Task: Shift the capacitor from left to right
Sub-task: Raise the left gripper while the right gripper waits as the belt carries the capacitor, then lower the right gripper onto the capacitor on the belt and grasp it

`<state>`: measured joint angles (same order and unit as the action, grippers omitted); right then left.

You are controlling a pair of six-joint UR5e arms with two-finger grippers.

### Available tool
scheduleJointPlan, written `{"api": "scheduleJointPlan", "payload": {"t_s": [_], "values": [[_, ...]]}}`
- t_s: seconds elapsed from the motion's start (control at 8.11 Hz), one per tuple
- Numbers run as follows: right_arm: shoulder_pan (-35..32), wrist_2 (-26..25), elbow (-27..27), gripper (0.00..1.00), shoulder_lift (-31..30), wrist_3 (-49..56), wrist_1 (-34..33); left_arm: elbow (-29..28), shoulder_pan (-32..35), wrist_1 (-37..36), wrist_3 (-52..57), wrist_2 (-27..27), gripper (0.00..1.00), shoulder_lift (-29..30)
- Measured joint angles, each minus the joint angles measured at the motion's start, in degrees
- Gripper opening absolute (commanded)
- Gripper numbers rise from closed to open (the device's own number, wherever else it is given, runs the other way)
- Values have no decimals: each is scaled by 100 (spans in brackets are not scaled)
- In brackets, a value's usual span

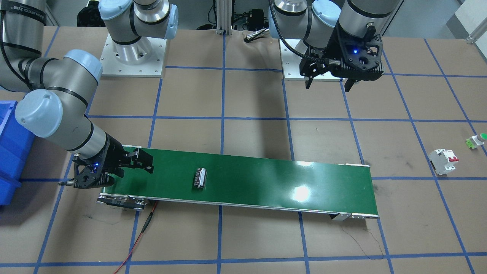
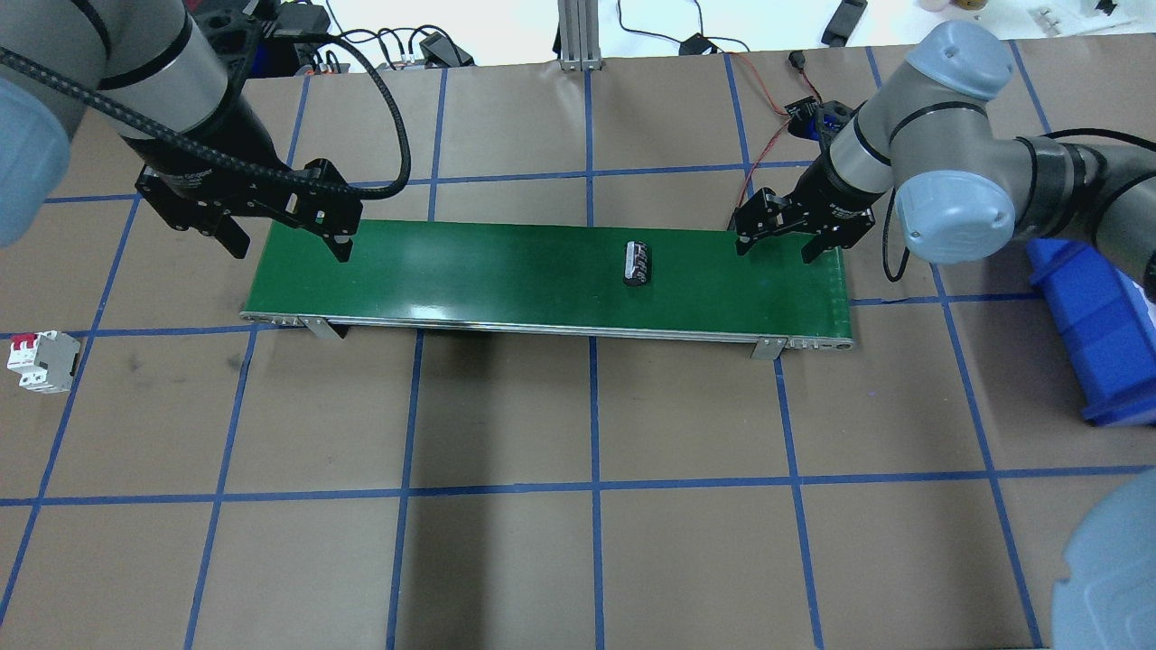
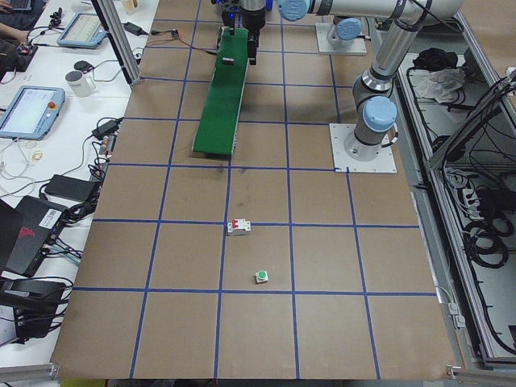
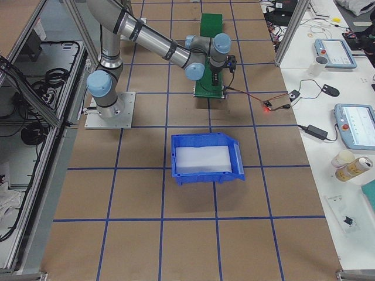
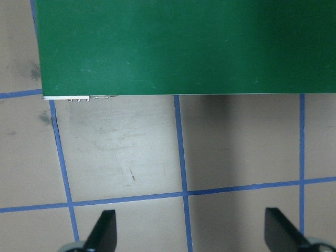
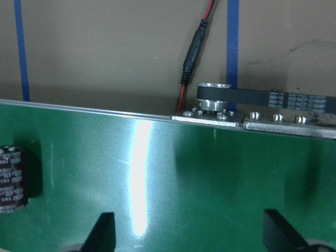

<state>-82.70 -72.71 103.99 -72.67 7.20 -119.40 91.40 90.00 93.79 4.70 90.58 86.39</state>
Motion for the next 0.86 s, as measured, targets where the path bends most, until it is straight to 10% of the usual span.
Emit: {"api": "scheduleJointPlan", "payload": {"t_s": [0.86], "values": [[-308, -7, -85, 95, 80, -763, -234, 0, 0, 4, 2, -3, 100, 0]]}}
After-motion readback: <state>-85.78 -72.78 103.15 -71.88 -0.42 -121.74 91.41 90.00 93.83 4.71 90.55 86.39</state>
